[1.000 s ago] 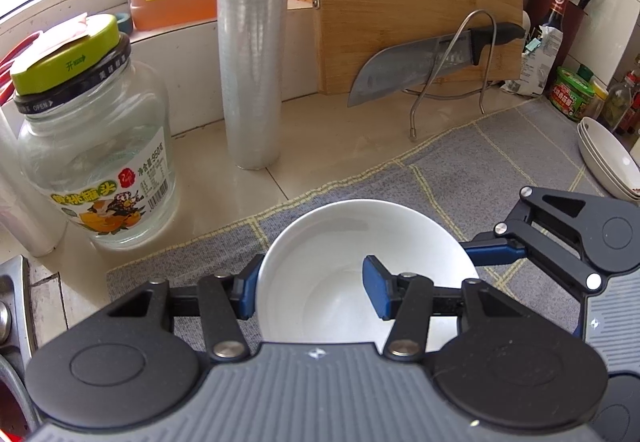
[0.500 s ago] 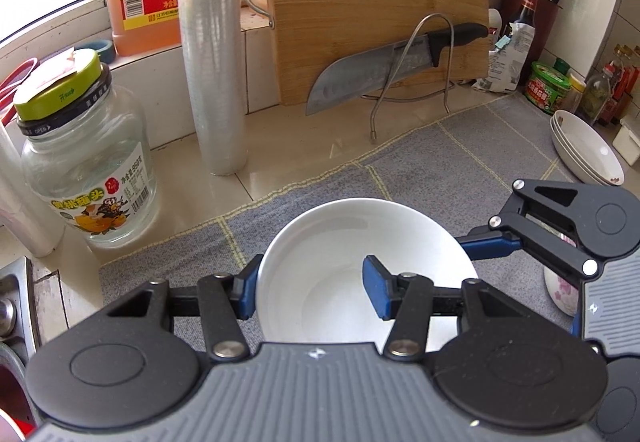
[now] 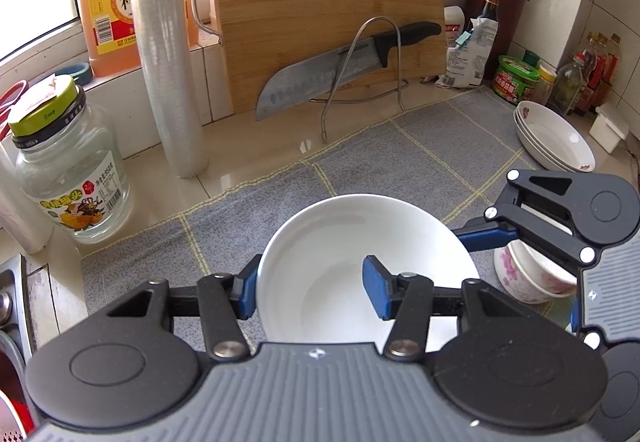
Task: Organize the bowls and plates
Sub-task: 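Lift and carry the white bowl with both tools onto the bowl stack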
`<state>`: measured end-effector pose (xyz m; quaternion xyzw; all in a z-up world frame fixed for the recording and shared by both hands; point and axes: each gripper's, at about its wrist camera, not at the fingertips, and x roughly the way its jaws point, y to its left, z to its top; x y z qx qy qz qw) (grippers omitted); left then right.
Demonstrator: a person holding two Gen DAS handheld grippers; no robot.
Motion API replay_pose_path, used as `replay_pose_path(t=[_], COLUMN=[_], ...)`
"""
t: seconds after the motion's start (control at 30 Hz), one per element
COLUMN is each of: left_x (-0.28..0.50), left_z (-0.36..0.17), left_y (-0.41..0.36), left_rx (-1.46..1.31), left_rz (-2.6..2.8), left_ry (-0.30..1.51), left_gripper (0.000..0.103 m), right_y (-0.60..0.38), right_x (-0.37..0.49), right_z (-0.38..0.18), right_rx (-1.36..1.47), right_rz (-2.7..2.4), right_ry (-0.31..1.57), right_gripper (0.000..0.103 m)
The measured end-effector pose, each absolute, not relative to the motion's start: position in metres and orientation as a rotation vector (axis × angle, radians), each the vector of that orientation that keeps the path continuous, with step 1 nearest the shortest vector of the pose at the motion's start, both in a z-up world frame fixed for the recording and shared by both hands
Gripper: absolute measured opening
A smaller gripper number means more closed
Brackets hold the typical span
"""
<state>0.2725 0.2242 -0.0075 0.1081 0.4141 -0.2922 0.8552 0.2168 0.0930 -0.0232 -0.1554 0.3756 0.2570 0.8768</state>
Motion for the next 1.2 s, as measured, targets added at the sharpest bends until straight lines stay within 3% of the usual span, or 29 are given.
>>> replay_pose_path(t=[1.2], left_x=[0.208], left_z=[0.015], left_y=[0.116], left_rx=[0.29], left_rz=[-0.733], left_ry=[0.811], left_gripper=[0.051], right_y=[-0.018], right_x=[0.15], right_z=[0.002], right_rx=[-0.247], right_rz=[0.433], right_ry=[0.767], right_gripper=[0.091])
